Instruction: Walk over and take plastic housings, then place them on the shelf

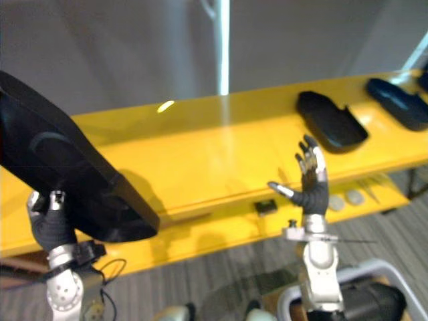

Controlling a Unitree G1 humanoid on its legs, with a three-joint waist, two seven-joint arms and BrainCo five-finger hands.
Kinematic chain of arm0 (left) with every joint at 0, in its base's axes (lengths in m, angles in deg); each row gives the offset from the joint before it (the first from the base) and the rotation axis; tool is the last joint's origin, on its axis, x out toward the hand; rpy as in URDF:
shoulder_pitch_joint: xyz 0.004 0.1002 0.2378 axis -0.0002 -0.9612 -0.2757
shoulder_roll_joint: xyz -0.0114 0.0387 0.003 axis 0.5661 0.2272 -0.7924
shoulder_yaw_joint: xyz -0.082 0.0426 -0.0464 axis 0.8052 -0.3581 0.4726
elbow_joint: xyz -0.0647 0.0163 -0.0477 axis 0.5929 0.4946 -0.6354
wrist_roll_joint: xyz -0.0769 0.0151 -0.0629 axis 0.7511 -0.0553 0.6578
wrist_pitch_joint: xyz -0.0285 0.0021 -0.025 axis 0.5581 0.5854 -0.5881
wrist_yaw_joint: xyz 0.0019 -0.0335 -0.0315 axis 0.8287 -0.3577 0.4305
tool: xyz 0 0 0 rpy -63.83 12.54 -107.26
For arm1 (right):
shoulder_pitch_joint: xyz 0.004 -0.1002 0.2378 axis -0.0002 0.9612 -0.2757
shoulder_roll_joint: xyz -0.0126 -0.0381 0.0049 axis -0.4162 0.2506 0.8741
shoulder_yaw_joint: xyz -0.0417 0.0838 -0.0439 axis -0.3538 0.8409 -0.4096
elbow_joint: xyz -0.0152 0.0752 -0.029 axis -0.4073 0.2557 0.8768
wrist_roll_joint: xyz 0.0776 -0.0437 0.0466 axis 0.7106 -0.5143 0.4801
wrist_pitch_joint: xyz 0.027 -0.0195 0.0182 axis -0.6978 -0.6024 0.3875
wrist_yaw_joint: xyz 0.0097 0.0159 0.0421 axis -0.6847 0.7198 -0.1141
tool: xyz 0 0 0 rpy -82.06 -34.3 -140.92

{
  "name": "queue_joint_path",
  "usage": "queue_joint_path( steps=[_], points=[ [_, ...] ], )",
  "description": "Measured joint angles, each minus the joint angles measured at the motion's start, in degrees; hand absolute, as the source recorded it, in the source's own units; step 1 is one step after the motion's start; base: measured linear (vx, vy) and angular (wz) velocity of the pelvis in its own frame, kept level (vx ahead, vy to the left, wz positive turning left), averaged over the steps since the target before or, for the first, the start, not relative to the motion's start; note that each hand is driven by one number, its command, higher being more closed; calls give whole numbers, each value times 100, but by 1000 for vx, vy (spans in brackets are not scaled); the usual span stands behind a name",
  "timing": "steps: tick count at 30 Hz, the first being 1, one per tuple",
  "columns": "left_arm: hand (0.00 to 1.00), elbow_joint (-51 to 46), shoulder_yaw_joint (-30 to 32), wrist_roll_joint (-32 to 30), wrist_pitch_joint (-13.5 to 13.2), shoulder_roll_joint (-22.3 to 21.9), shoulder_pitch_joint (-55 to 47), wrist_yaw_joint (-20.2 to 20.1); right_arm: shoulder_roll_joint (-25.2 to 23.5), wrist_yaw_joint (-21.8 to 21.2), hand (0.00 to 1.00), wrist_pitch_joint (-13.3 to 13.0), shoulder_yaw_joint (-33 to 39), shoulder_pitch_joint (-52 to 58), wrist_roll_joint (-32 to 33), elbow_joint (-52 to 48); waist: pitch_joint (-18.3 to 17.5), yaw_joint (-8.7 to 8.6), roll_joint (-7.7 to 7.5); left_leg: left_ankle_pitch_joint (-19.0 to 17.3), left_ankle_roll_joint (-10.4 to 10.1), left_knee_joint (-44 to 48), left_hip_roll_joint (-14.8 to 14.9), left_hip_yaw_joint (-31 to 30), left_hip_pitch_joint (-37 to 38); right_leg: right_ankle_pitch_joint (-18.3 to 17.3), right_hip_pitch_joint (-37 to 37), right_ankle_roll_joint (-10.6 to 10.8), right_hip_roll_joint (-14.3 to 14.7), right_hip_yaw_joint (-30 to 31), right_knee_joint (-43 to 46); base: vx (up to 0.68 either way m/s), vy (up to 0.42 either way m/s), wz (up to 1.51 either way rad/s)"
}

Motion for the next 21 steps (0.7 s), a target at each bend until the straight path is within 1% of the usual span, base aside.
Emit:
queue_joint_path(
  steps=[1, 2, 3, 4, 5, 6, 8, 9, 12, 13, 15, 16, 17, 18, 19, 20, 21],
  points=[
    [100, 0, -57, 0, -19, -1, 64, -25, 13, 74, 0, 20, 58, -21, 0, 0, -31, 0, 54, 301, -55, -182, 38, 72, 52, -8, 1, -9, 6, -43, 1, 141, 55, 55],
    [100, 5, -155, -8, -30, 21, 195, -57, -38, 201, 0, 73, 146, -70, -1, -1, -36, 8, 96, 498, -164, -565, 15, 45, 239, -10, 29, -7, -5, -38, 0, 121, 98, 26],
    [100, 7, -180, -21, -20, 84, 279, -75, -156, 289, 0, 78, 155, -68, -2, -8, -8, 2, 51, 549, -144, -695, -75, 65, 395, -10, 106, -5, -75, -18, 9, 101, 107, 11],
    [100, 8, -180, -19, -17, 109, 287, -80, -215, 309, 0, 80, 154, -55, -1, -13, 26, -16, -4, 548, -142, -703, -103, 73, 457, -11, 155, -3, -105, -7, 6, 52, 104, -8],
    [100, 9, -171, -15, -12, 191, 263, -78, -362, 362, 0, 82, 153, -27, -3, -46, 78, -53, -129, 542, -134, -708, -168, 106, 566, -9, 229, 2, -174, 29, 5, 30, 99, -20],
    [100, 11, -141, -17, 8, 276, 234, -78, -506, 391, 0, 81, 180, 15, -3, -145, 124, -68, -226, 491, -59, -715, -206, 229, 642, 7, 258, 27, -203, 112, -17, 14, 95, -26],
    [100, 12, -71, -17, 61, 334, 159, -87, -698, 386, 0, 67, 182, 168, -5, -360, 139, -73, -331, 455, -12, -746, -285, 362, 704, 40, 254, 81, -226, 258, -125, 1, 67, -34],
    [100, 20, -32, -21, 100, 316, 126, -87, -762, 391, 0, 63, 181, 266, -35, -448, 142, -87, -340, 438, 12, -749, -321, 422, 719, 74, 256, 137, -253, 323, -190, -14, 56, -34],
    [100, 22, 7, -121, 101, 300, 142, -104, -793, 405, 0, 53, 182, 493, -105, -510, 163, -190, -306, 407, 58, -750, -396, 580, 727, 125, 223, 218, -308, 456, -322, -38, 36, -28],
    [100, 18, 4, -117, 102, 302, 172, -187, -793, 423, 0, 52, 191, 563, -105, -513, 176, -260, -279, 404, 62, -750, -398, 643, 730, 147, 192, 254, -307, 493, -344, -48, 7, -31],
    [100, 15, -45, -174, 141, 335, 275, -287, -793, 402, 0, 52, 231, 682, -109, -531, 183, -338, -253, 403, 60, -754, -391, 759, 758, 171, 152, 287, -268, 627, -374, -39, -5, -33],
    [100, 15, -69, -323, 279, 377, 409, -297, -790, 363, 0, 54, 276, 788, -112, -620, 186, -399, -231, 402, 60, -780, -371, 842, 827, 173, 160, 288, -235, 686, -375, -19, -18, -34],
    [100, 16, -167, -334, 414, 534, 561, -302, -784, 324, 0, 54, 322, 910, -109, -829, 174, -460, -204, 393, 46, -792, -348, 904, 890, 176, 158, 288, -204, 769, -375, -11, -21, -33],
    [100, 16, -208, -334, 482, 623, 646, -307, -768, 264, 0, 54, 349, 950, -105, -939, 172, -521, -191, 391, 44, -794, -339, 936, 912, 177, 162, 287, -194, 795, -375, -2, -18, -29],
    [100, 23, -258, -331, 644, 765, 846, -326, -711, 170, 0, 52, 387, 990, -97, -1100, 158, -601, -163, 389, 41, -794, -331, 995, 937, 191, 149, 287, -182, 858, -374, 1, -6, -32],
    [100, 49, -286, -319, 861, 863, 1129, -323, -643, -14, 0, 49, 434, 988, -21, -1182, 170, -678, -144, 384, 36, -800, -325, 1086, 1001, 211, 144, 284, -167, 959, -379, -4, 0, -35],
    [100, 107, -304, -312, 941, 907, 1287, -307, -600, -77, 0, 49, 430, 988, 21, -1185, 165, -700, -134, 373, 31, -798, -321, 1150, 1029, 217, 143, 285, -160, 1004, -380, -6, 12, -44]
  ],
)
